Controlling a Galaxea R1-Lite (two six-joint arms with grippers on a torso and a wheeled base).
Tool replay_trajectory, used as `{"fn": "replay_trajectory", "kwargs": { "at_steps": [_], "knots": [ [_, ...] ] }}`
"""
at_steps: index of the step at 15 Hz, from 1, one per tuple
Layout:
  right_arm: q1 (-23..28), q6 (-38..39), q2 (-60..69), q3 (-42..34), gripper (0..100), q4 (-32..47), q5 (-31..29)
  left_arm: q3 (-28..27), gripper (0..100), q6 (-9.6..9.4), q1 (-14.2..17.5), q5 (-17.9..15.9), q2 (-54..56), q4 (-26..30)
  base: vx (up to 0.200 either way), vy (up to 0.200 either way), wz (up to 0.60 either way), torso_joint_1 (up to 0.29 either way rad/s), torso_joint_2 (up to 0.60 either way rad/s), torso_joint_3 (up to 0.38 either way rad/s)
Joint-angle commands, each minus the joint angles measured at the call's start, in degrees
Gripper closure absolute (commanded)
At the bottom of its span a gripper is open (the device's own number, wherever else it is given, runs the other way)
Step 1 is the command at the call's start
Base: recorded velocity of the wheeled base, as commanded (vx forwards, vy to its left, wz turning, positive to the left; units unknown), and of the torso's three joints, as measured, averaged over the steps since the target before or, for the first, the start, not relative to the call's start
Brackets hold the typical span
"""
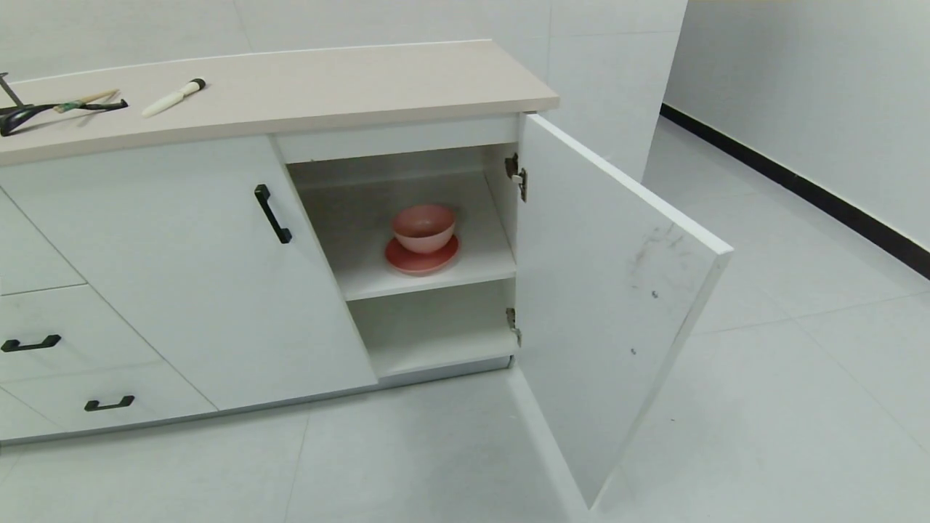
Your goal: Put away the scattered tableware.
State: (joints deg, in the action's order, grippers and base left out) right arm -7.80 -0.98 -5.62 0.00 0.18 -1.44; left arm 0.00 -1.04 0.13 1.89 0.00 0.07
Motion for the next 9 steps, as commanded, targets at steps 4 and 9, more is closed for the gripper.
{"fn": "replay_trajectory", "kwargs": {
  "at_steps": [4,9],
  "knots": [
    [-0.02,-0.17,-0.18,0.0,0,-0.01,0.12,0.0,0,0.07,0.04,0.04,0.0,0.01,0.0,0.0,0.3,0.001,0.0,0.001],
    [-0.02,-0.08,-0.18,0.0,100,-0.01,0.21,0.0,0,0.25,-0.05,0.04,0.0,0.01,0.0,0.0,0.0,0.0,0.0,0.0]
  ]
}}
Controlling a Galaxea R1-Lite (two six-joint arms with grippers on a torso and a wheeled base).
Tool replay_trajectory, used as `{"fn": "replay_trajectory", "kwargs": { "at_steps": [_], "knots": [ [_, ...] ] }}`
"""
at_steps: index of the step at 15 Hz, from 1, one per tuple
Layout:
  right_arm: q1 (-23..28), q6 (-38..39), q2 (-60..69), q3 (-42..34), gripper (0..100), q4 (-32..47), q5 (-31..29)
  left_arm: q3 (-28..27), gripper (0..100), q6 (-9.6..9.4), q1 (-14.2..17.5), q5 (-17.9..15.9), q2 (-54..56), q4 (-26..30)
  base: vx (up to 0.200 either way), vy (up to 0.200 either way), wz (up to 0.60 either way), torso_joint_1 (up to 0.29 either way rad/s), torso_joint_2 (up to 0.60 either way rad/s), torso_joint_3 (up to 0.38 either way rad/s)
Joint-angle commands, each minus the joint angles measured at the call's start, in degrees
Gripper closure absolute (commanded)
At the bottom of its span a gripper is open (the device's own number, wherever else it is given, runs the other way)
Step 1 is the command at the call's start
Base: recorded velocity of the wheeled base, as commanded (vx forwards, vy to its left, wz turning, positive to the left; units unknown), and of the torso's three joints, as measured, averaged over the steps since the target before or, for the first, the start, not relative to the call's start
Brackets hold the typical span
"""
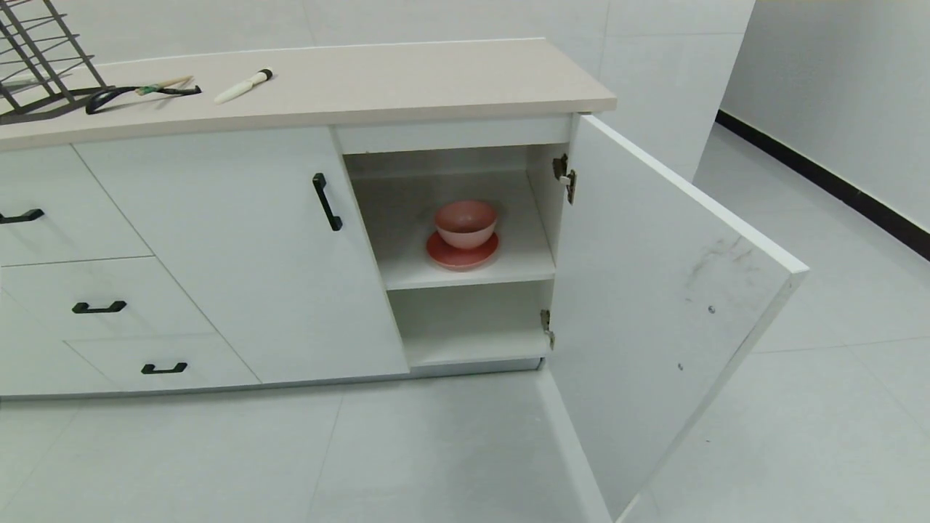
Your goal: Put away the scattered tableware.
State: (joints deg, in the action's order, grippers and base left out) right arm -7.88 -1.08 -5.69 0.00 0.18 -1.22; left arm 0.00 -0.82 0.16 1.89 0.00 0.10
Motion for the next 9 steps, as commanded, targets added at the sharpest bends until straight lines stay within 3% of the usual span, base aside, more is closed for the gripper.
{"fn": "replay_trajectory", "kwargs": {
  "at_steps": [1,4,7,9],
  "knots": [
    [0.05,0.03,-0.11,0.0,100,-0.01,-0.01,0.0,0,0.03,0.02,0.04,0.0,-0.01,0.0,0.0,0.0,0.0,0.0,0.0],
    [0.05,0.47,-0.11,0.0,100,-0.01,-0.01,0.0,0,-0.33,0.02,-0.04,0.0,-0.01,0.0,0.0,0.0,0.0,0.0,0.0],
    [0.05,0.73,-0.11,0.0,100,-0.45,-0.1,0.0,0,0.29,0.02,-0.04,0.0,-0.01,-0.2,0.0,0.0,0.004,0.01,0.002],
    [0.05,0.56,-0.11,0.0,100,-10.55,0.43,0.0,0,0.55,0.02,-0.04,0.0,-0.01,0.0,0.0,0.0,0.0,0.0,0.0]
  ]
}}
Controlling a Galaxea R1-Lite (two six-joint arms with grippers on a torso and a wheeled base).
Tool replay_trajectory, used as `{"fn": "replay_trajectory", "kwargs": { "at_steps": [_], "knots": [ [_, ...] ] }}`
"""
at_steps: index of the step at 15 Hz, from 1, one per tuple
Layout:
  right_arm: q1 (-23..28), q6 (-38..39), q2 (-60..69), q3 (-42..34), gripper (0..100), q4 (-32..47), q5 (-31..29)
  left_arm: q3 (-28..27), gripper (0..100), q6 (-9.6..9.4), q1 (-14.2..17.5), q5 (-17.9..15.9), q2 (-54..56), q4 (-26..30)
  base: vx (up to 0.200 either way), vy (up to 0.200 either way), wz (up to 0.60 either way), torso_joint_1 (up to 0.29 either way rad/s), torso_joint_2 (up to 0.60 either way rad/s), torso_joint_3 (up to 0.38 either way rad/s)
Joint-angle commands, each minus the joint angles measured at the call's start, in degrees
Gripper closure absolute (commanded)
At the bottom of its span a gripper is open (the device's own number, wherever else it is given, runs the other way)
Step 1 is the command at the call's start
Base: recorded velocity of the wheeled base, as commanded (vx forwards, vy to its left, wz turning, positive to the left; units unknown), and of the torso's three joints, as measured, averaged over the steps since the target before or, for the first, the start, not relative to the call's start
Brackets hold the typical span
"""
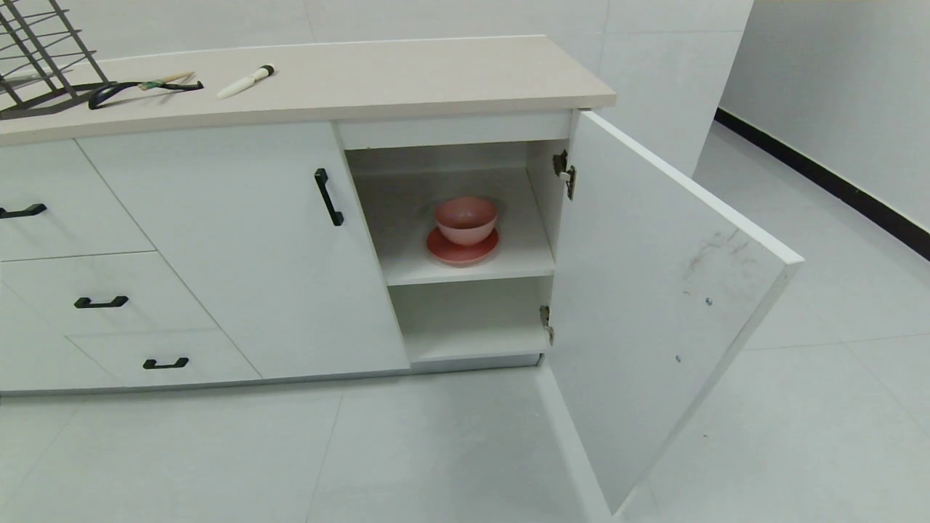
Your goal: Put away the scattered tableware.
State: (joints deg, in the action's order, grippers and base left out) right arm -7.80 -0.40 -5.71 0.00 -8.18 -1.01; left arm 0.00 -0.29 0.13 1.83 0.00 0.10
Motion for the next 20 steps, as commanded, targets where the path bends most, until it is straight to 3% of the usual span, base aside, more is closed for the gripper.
{"fn": "replay_trajectory", "kwargs": {
  "at_steps": [1,6,9,10,11,13,14,20],
  "knots": [
    [-0.11,-0.39,-0.71,0.0,100,-6.5,1.8,0.0,0,0.29,0.04,0.02,0.0,-0.01,0.0,0.0,0.0,0.0,0.0,0.0],
    [-3.98,-1.44,-12.75,6.06,100,-8.17,4.97,0.0,0,0.56,0.04,0.02,0.0,-0.01,0.0,0.0,0.0,0.0,0.0,0.0],
    [-6.0,-1.79,-28.57,9.4,100,-21.97,5.23,0.0,0,0.73,0.04,0.02,0.0,-0.01,0.0,0.0,0.0,0.0,0.0,0.0],
    [-5.82,-2.06,-41.84,7.38,100,-37.61,6.46,0.0,0,0.73,0.04,0.02,0.0,-0.01,0.0,0.0,0.0,0.0,0.0,0.0],
    [-4.06,-2.06,-50.54,4.75,100,-47.63,8.39,0.0,0,0.82,0.04,0.02,0.0,-0.01,0.0,0.0,0.0,0.0,0.0,0.0],
    [1.47,-2.15,-68.21,0.97,100,-66.7,13.05,0.0,0,1.0,0.04,0.02,0.0,-0.01,0.0,0.0,0.0,0.0,0.0,0.0],
    [2.18,-1.97,-73.13,1.58,100,-70.66,13.49,0.0,0,1.0,0.04,0.02,0.0,-0.01,0.0,0.0,0.0,0.0,0.0,0.0],
    [1.74,-2.15,-85.0,12.92,100,-70.39,13.76,0.0,0,1.08,0.04,0.02,0.0,-0.01,0.0,0.0,0.0,0.0,0.0,0.0]
  ]
}}
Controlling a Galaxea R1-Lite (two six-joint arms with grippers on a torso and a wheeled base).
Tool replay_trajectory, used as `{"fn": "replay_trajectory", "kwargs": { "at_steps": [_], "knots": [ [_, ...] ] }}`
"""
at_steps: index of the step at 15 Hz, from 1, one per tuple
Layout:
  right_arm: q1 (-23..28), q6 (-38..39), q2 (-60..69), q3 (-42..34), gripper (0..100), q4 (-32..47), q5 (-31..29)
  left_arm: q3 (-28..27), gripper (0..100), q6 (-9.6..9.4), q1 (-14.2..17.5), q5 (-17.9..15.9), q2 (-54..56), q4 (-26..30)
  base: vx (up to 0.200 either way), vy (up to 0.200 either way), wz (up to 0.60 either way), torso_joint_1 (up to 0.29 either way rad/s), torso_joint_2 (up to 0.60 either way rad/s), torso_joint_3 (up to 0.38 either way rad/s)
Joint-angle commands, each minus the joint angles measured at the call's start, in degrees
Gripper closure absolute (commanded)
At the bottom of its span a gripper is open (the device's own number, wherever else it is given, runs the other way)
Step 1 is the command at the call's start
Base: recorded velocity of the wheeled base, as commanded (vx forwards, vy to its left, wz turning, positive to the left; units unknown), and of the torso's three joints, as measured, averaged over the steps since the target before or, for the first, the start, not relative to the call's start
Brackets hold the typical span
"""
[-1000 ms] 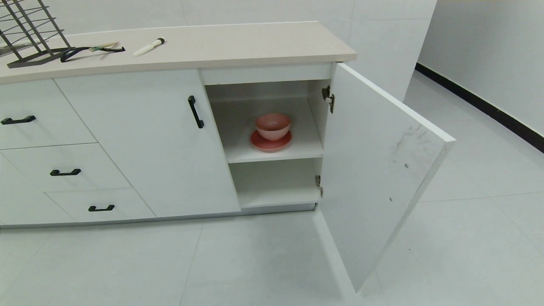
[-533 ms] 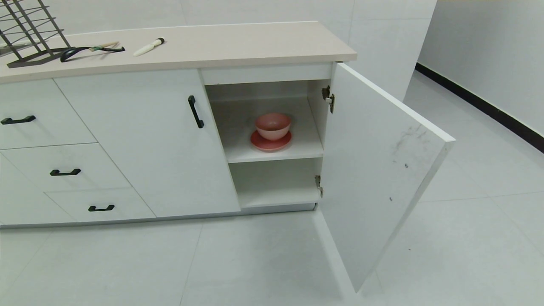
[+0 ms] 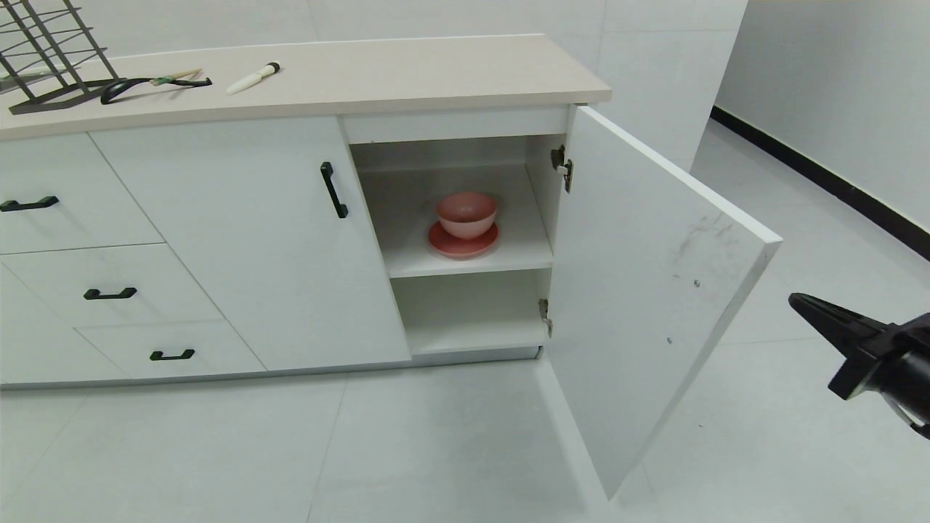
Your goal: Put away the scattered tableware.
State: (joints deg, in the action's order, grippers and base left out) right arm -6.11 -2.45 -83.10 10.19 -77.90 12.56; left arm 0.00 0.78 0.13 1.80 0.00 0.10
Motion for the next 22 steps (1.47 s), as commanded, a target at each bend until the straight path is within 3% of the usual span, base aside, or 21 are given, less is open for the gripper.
{"fn": "replay_trajectory", "kwargs": {
  "at_steps": [1,7,16,22],
  "knots": [
    [-1.1,-0.1,-8.83,4.93,100,-0.76,0.45,0.0,0,-0.08,0.04,0.04,0.0,-0.01,0.0,0.0,0.0,0.0,0.0,0.0],
    [-1.63,-1.24,-14.28,11.96,100,-1.73,2.21,0.0,0,-0.16,-0.05,0.04,0.0,-0.01,0.0,0.0,0.0,0.0,0.0,0.0],
    [-1.8,-1.24,-16.65,13.71,100,-2.35,2.56,0.0,0,-0.08,0.04,0.13,0.0,-0.01,0.0,0.0,0.0,0.0,0.0,0.0],
    [-6.02,-1.24,-16.74,13.8,100,-2.43,2.56,0.0,0,-0.08,0.04,0.13,0.0,-0.01,0.0,0.0,0.0,0.0,0.0,0.0]
  ]
}}
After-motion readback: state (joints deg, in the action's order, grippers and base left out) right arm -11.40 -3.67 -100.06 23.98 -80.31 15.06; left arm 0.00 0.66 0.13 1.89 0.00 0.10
